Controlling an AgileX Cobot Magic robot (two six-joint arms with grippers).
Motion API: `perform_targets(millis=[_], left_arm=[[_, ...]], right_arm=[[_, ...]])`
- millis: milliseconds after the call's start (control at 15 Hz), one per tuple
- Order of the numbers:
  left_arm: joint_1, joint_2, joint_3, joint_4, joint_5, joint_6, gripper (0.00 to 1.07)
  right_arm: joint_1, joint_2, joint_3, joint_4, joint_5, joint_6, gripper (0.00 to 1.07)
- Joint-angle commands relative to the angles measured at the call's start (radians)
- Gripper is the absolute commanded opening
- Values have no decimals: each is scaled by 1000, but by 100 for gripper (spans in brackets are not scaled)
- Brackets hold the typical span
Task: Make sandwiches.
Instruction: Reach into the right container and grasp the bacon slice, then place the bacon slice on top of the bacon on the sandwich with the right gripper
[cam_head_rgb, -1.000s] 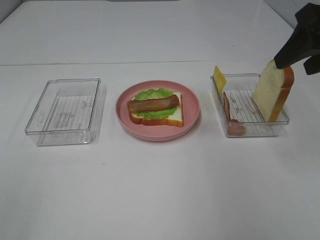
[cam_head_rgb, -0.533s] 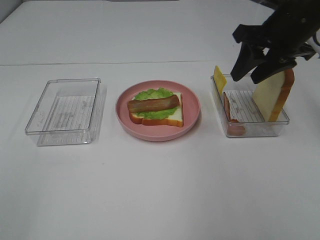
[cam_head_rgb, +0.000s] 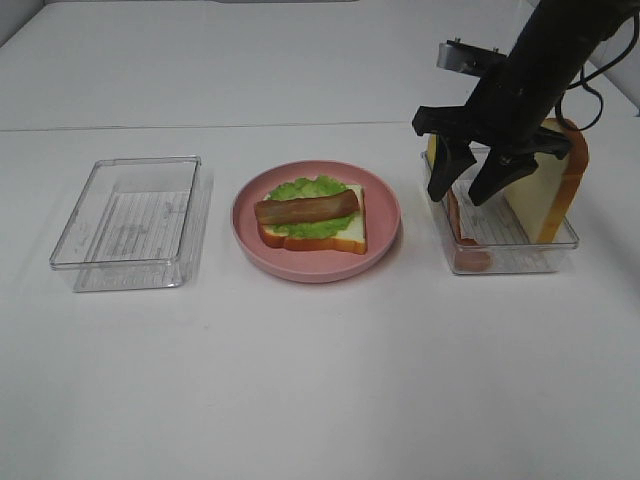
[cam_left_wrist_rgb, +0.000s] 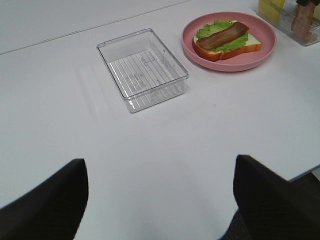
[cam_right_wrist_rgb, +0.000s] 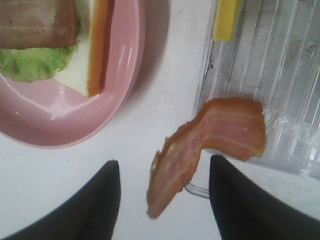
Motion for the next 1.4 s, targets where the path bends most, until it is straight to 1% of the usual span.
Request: perform_targets(millis=[67, 133, 333, 467, 667, 733, 867, 933, 1133, 1200, 1267, 1333, 1400], left_arm=[[-1, -8, 7, -6, -12, 3, 77], [-1, -8, 7, -6, -12, 3, 77], [-1, -8, 7, -6, -12, 3, 77], [-1, -8, 7, -6, -12, 3, 77], [-1, -8, 7, -6, -12, 3, 77], [-1, -8, 7, -6, -12, 3, 77], [-1, -8, 7, -7, -12, 2, 77], [-1, -8, 7, -7, -12, 2, 77], [-1, -8, 7, -7, -12, 2, 77], [-1, -8, 7, -7, -12, 2, 77], [-1, -8, 7, -7, -12, 2, 77], [-1, -8, 7, -7, -12, 2, 77], [-1, -8, 7, -7, -12, 2, 77]], right_arm=[[-1, 31, -6, 0, -25, 2, 47], [-1, 41, -6, -1, -23, 2, 37], [-1, 42, -6, 0, -5, 6, 0], [-1, 36, -15, -2, 15, 8, 0], [-1, -32, -46, 31, 70, 9, 0], [-1, -32, -46, 31, 70, 9, 0], [0, -89, -51, 107, 95, 9, 0], [1, -115, -51, 166, 100, 7, 0], [3, -127, -51, 414, 91, -85, 0], [29, -108, -51, 525, 38, -138, 0], [29, -108, -51, 525, 38, -138, 0], [81, -80, -51, 589, -72, -140, 0], [105, -56, -51, 620, -145, -140, 0]])
